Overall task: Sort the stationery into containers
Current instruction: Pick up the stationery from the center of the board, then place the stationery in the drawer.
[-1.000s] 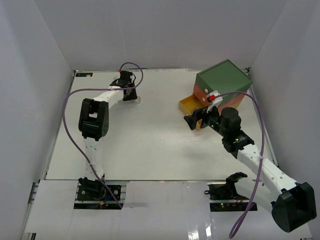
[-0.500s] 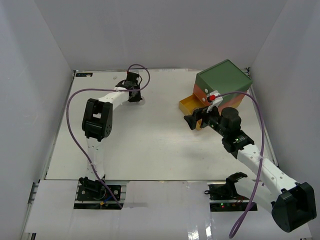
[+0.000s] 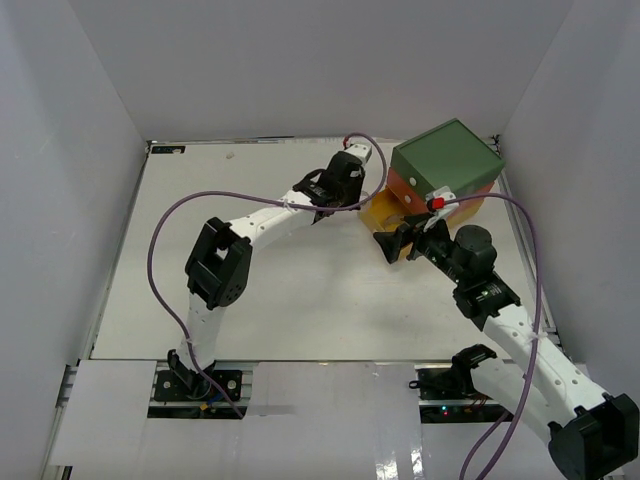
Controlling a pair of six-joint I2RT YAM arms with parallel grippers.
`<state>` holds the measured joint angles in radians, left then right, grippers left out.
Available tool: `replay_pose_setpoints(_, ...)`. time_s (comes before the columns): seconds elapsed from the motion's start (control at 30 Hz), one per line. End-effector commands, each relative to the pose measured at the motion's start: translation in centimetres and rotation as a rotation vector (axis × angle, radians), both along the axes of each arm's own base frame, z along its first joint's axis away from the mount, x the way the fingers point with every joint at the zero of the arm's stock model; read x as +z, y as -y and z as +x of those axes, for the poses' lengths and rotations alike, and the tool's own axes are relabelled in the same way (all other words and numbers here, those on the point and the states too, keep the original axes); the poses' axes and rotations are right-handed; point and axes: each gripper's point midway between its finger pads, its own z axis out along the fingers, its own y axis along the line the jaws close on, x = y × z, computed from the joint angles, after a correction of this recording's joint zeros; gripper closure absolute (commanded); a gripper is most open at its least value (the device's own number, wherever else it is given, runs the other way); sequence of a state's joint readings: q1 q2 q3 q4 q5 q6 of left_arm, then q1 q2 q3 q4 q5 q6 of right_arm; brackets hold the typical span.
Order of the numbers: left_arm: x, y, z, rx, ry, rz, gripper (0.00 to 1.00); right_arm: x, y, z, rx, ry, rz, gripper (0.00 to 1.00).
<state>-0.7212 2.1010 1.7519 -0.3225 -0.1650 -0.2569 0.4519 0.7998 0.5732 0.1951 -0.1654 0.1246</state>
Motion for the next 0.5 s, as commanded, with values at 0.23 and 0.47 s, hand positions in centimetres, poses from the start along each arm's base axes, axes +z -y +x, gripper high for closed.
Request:
replay_pose_setpoints(0.23, 6.3, 3.2, 1.7, -0.019, 0.230, -0.100, 0.94, 1.3, 1.0, -1.4, -0.019, 0.074, 0.043, 0.02)
replay_pose_setpoints(0.47, 6.8, 5.0, 2.4, -0.055, 0.293, -0.137, 0.94, 0.7, 1.8, -2.0, -0.039, 0.071, 0.034, 0.02)
